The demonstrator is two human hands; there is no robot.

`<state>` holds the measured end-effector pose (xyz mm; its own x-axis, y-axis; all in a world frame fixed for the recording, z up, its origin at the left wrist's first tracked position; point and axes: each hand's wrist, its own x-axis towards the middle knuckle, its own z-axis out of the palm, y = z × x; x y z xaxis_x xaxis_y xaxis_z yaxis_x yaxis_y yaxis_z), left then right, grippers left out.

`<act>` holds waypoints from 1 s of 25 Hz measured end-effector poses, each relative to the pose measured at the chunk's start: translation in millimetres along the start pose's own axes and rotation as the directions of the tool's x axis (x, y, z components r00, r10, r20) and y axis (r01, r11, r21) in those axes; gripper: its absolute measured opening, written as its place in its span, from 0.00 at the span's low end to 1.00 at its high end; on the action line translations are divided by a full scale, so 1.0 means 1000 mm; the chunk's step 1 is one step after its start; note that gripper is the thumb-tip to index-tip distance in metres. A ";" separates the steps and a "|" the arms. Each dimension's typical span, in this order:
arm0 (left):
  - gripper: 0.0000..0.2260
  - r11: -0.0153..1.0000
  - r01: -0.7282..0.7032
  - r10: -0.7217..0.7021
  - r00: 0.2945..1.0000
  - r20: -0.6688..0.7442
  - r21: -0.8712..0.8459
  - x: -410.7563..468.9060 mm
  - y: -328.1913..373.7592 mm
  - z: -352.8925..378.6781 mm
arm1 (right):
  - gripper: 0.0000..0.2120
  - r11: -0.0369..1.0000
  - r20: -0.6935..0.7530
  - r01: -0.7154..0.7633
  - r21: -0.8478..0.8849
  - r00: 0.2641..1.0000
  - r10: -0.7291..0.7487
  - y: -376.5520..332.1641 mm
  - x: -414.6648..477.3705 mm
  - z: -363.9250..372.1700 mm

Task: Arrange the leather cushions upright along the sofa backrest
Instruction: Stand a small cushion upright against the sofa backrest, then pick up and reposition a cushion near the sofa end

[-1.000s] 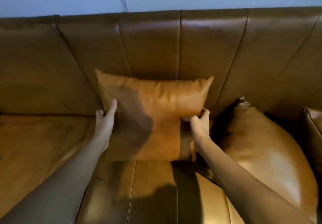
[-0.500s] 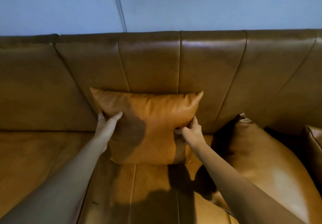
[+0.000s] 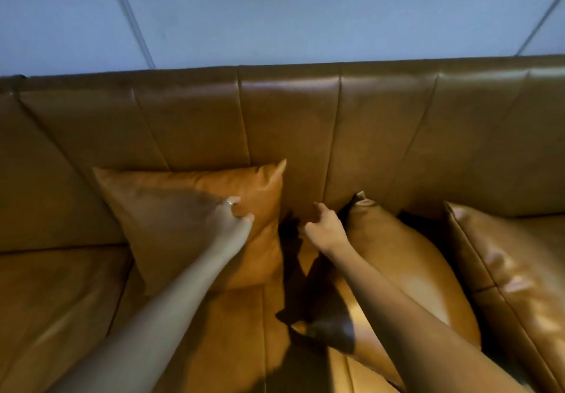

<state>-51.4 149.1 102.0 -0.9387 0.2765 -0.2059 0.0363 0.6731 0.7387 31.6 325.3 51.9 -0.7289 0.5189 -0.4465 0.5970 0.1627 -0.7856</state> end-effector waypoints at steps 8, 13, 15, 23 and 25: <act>0.33 0.977 0.169 -0.210 0.868 0.451 0.130 -0.059 0.016 0.165 | 0.32 0.919 -0.075 -0.143 -0.366 0.989 0.124 0.101 -0.043 -0.109; 0.48 0.915 0.229 -0.367 0.813 0.452 0.332 -0.077 0.012 0.226 | 0.36 0.889 -0.036 -0.132 -0.438 0.991 0.129 0.149 -0.040 -0.147; 0.52 0.855 0.222 -0.420 0.827 0.374 0.469 -0.078 0.014 0.236 | 0.36 0.887 -0.010 -0.134 -0.442 0.989 0.144 0.163 -0.035 -0.158; 0.50 0.834 0.288 -0.466 0.825 0.320 0.471 -0.071 0.019 0.241 | 0.31 0.886 -0.066 -0.118 -0.448 0.993 0.099 0.173 -0.019 -0.178; 0.47 0.847 0.325 -0.478 0.813 0.332 0.421 -0.077 0.022 0.244 | 0.29 0.880 -0.103 -0.127 -0.458 0.991 0.089 0.170 -0.017 -0.188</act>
<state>105.4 309.4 -22.5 -0.6670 0.1310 -0.7334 -0.1303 0.9487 0.2881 208.6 501.8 6.4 -0.6346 0.6151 -0.4679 0.7710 0.4618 -0.4386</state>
